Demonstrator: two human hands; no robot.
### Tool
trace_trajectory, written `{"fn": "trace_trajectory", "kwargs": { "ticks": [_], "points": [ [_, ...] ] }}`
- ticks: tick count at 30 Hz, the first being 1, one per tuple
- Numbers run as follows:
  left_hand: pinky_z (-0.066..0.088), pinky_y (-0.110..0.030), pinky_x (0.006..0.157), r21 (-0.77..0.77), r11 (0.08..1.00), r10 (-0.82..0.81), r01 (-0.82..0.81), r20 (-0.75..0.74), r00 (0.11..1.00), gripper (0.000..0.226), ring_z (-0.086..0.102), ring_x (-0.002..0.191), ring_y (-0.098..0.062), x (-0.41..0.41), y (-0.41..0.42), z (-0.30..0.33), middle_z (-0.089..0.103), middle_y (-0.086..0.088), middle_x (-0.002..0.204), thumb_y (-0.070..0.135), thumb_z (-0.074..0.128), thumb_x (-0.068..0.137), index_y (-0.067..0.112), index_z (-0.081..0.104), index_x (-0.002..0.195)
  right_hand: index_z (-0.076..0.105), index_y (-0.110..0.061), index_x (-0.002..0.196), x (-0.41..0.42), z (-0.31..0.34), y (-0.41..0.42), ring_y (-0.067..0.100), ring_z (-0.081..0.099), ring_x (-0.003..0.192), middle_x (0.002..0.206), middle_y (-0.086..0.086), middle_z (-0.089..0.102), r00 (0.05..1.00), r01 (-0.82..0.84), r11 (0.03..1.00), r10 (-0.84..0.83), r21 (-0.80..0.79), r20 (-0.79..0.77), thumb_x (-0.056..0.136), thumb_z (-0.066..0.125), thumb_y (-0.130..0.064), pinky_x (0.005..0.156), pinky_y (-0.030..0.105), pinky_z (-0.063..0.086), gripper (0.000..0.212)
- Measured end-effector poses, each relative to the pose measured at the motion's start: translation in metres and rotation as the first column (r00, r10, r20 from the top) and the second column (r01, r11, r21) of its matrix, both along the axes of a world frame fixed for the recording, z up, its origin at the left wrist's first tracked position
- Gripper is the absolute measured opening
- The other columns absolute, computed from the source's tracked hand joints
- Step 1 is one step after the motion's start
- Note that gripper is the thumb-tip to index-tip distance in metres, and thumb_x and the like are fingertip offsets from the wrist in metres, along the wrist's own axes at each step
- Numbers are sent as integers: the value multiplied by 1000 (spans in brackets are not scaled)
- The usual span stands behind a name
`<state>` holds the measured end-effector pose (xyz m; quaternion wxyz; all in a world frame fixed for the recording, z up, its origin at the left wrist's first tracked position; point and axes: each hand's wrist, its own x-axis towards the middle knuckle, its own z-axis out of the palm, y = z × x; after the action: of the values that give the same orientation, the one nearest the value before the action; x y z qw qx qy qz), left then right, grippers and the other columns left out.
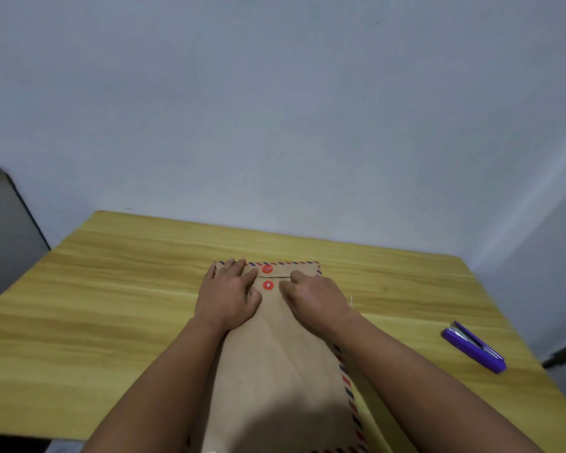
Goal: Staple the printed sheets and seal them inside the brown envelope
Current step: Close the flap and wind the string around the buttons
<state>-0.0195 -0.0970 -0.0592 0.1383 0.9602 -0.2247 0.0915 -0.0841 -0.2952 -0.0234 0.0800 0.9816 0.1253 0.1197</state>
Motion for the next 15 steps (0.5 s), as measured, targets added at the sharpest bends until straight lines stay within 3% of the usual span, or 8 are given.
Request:
{"fn": "trace_trajectory", "kwargs": {
  "ticks": [5, 7, 8, 10, 13, 15],
  "points": [
    [46, -45, 99, -27, 1000, 18, -15, 101, 995, 43, 60, 117, -27, -1, 2, 0, 69, -1, 119, 48, 50, 80, 26, 74, 107, 64, -18, 76, -2, -1, 9, 28, 53, 41, 67, 1, 52, 999, -23, 998, 21, -66, -39, 76, 83, -17, 40, 28, 24, 18],
    [48, -43, 96, -32, 999, 21, -17, 98, 995, 42, 62, 113, -25, -4, 2, 3, 70, 0, 118, 50, 50, 80, 25, 74, 103, 65, -15, 85, -4, 2, 15, 32, 60, 50, 76, 5, 57, 995, -17, 994, 5, -108, -102, 86, 72, -15, 44, 32, 30, 7],
    [48, -42, 96, -42, 999, 20, -16, 98, 995, 42, 62, 114, -25, -5, 3, 5, 70, 0, 121, 51, 51, 81, 25, 74, 104, 65, -13, 94, -5, 4, 17, 35, 65, 61, 86, 8, 59, 993, -28, 991, 12, -134, -119, 93, 61, -12, 49, 36, 33, 4],
    [48, -42, 96, -77, 997, 12, -7, 67, 998, 41, 59, 121, -24, -6, 6, 9, 66, 2, 132, 49, 57, 84, 25, 73, 112, 65, -9, 108, -4, 5, 22, 39, 69, 81, 103, 12, 60, 990, -10, 982, -17, -190, -139, 100, 46, -8, 58, 40, 35, 21],
    [48, -43, 99, -109, 994, -18, 15, -21, 1000, 49, 43, 140, -24, -3, 21, 5, 55, 5, 146, 53, 54, 86, 29, 67, 127, 68, -9, 112, -5, 12, 32, 37, 70, 88, 111, 13, 62, 983, 28, 971, -69, -236, -170, 99, 45, -6, 60, 39, 37, 26],
    [36, -52, 113, -92, 995, -42, 40, -25, 999, 59, 32, 148, -31, 0, 29, -2, 52, 1, 151, 57, 43, 87, 28, 64, 133, 69, -7, 113, -6, 14, 38, 38, 69, 92, 113, 14, 62, 978, 22, 970, -71, -241, -198, 100, 45, -4, 62, 39, 35, 27]
  ]
}}
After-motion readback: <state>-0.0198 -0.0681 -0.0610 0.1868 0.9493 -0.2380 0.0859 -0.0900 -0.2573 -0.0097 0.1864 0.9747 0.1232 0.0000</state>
